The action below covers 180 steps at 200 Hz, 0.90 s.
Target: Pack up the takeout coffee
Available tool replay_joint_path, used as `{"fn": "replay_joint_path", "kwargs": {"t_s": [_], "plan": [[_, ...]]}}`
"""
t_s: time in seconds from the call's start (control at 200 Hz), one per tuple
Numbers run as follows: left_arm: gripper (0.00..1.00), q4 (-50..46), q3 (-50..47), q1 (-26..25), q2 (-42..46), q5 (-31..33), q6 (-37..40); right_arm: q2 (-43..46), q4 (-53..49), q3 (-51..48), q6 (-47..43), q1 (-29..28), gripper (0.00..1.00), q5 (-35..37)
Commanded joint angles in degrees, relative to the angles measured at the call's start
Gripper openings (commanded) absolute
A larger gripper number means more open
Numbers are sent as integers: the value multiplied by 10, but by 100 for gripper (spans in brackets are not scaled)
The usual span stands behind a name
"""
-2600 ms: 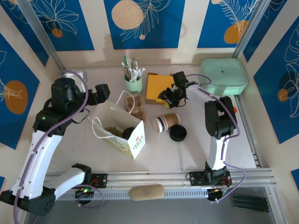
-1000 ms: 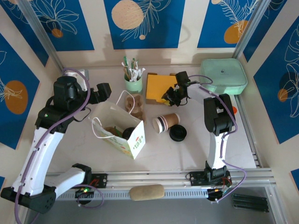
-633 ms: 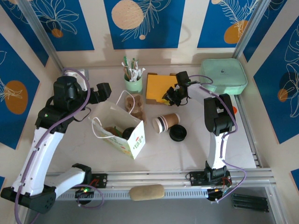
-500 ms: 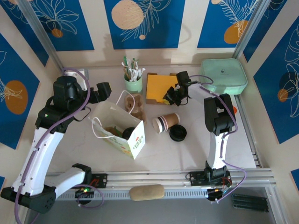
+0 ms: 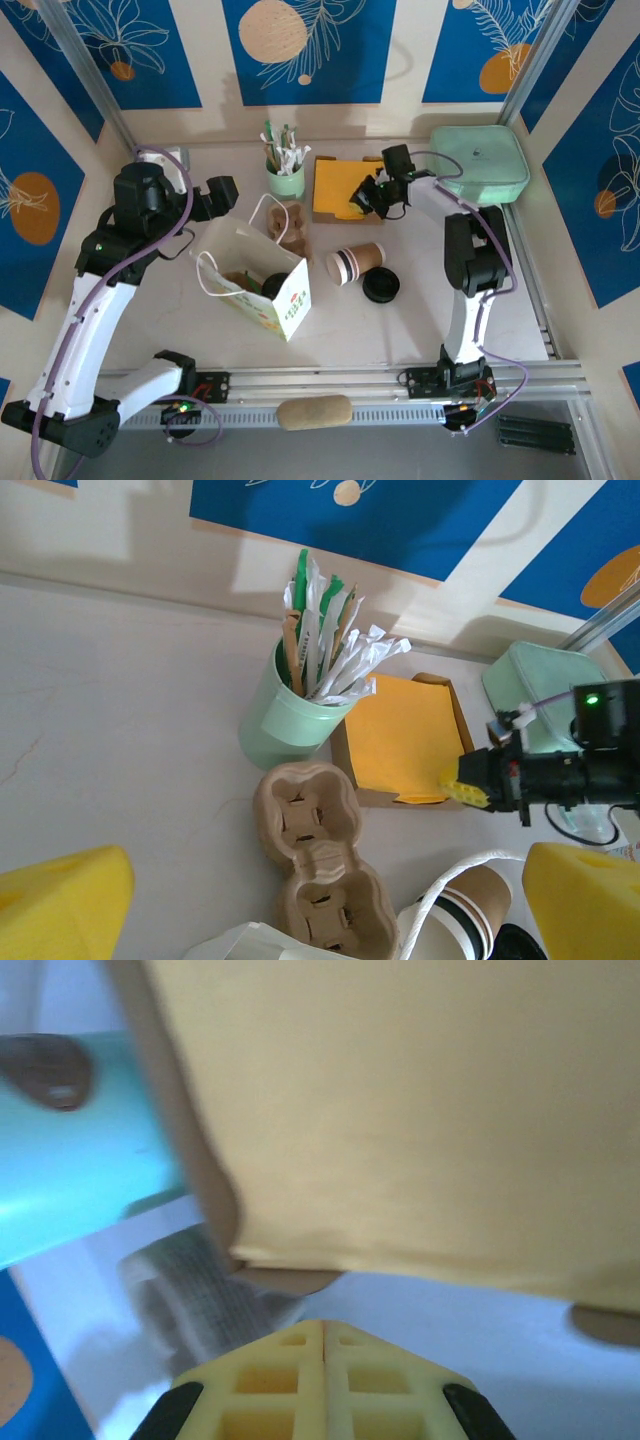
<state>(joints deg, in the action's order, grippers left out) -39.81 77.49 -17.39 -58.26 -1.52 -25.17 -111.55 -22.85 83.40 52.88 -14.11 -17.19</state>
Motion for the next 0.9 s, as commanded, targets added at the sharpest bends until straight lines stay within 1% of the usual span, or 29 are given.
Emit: {"fn": "replay_joint_path", "kwargs": {"t_s": [0.0, 0.16, 0.18, 0.22, 0.32, 0.48, 0.56, 0.575, 0.895], "plan": [[100, 9, -5, 5, 1, -11, 2, 61, 30, 8, -17, 3, 0, -23], [99, 12, -9, 5, 5, -14, -3, 58, -17, 38, -33, -3, 0, -23], [99, 13, -10, 5, 4, -15, -3, 56, -21, 38, -33, -5, 3, -22], [99, 14, -11, 5, 5, -15, -4, 50, -29, 35, -34, -9, 14, -19], [99, 13, -12, 4, 5, -16, -4, 41, -27, 9, -28, -20, 24, -11], [99, 12, -10, 5, 3, -17, -2, 27, -1, -40, -10, -24, 31, -5], [99, 11, -9, 5, 2, -17, -1, 15, 1, -45, -9, -22, 34, -4], [100, 11, -8, 5, 2, -17, -1, 13, 0, -44, -9, -22, 35, -3], [99, 11, -8, 5, 2, -16, 0, -24, 1, -40, -4, -11, 36, 1]]}}
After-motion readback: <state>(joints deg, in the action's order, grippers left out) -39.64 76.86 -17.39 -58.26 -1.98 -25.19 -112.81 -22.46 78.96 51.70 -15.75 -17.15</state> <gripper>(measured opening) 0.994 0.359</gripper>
